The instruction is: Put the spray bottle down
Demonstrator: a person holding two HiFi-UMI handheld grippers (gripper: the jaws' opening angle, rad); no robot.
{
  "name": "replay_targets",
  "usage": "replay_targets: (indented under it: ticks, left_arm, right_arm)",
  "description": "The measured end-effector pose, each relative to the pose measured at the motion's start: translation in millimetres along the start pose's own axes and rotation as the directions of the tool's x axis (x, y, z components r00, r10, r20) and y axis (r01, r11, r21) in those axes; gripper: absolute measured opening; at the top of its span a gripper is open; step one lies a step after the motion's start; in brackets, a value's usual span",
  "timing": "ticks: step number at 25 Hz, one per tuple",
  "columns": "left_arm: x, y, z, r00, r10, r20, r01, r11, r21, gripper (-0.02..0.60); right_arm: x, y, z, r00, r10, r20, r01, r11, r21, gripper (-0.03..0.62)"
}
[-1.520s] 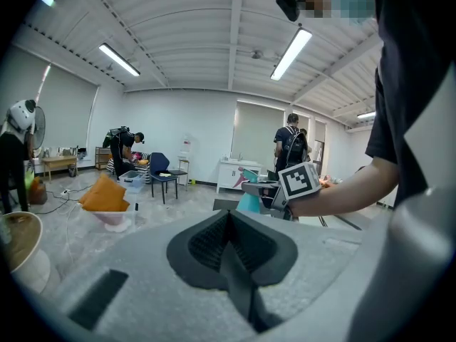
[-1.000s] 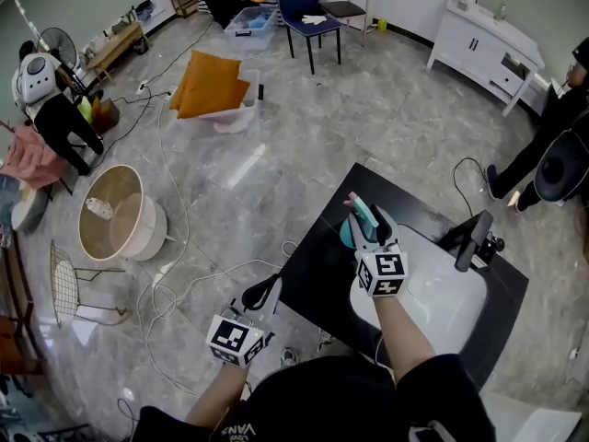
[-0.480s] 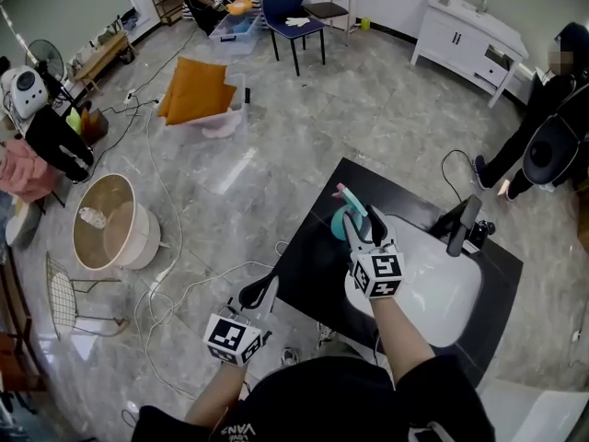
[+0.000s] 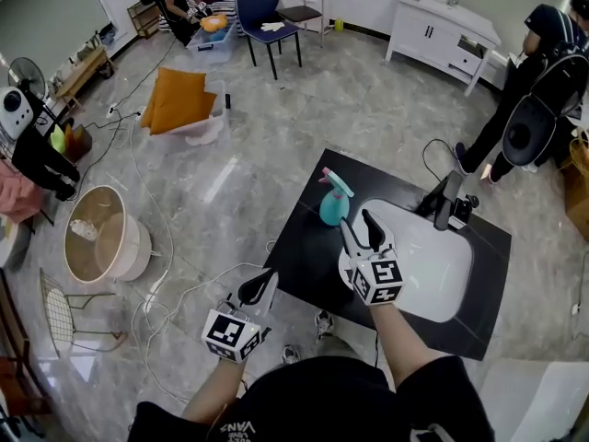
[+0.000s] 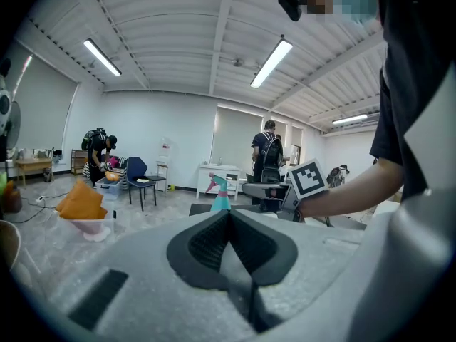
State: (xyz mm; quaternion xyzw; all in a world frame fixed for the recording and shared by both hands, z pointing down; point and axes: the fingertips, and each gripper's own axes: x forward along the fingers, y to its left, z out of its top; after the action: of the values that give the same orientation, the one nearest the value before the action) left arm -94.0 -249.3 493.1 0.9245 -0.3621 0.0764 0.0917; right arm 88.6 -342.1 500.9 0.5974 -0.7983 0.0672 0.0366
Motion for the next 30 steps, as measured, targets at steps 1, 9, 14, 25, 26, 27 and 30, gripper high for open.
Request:
replay_targets:
  ticks: [1, 9, 14, 25, 26, 27, 30]
  left_arm:
    - [-3, -2, 0, 1.000, -0.007, 0.002, 0.007, 1.000, 0.002, 0.011]
    - [-27, -17, -3, 0.998, -0.064, 0.024, 0.063, 0.998, 0.009, 0.011]
    - [-44, -29, -4, 0.995, -0.097, 0.029, 0.096, 0.995, 0.022, 0.011]
    - [-77, -45, -10, 0.988, -0.146, 0.041, 0.145, 0.989, 0.034, 0.011]
    - [-78, -47, -11, 0.988, -0.150, 0.039, 0.149, 0.988, 0.035, 0.011]
    - [-79, -47, -13, 0.987, -0.153, 0.037, 0.152, 0.988, 0.035, 0.011]
    - [-84, -49, -17, 0.986, -0.162, 0.033, 0.161, 0.986, 0.034, 0.011]
  right_arm:
    - [-7, 3, 0, 1.000, -0.006, 0.001, 0.006, 1.000, -0.001, 0.193]
    - [-62, 30, 6, 0.999, -0.046, 0.021, 0.046, 0.999, -0.006, 0.150]
    - [-95, 49, 12, 0.997, -0.065, 0.041, 0.065, 0.998, 0.002, 0.117]
    - [-151, 89, 11, 0.995, -0.081, 0.054, 0.080, 0.997, 0.017, 0.019]
    - [-155, 91, 10, 0.995, -0.081, 0.054, 0.080, 0.997, 0.017, 0.009]
    - [-158, 93, 9, 0.995, -0.081, 0.052, 0.080, 0.997, 0.017, 0.003]
    - [-168, 100, 3, 0.996, -0.081, 0.040, 0.080, 0.997, 0.018, 0.002]
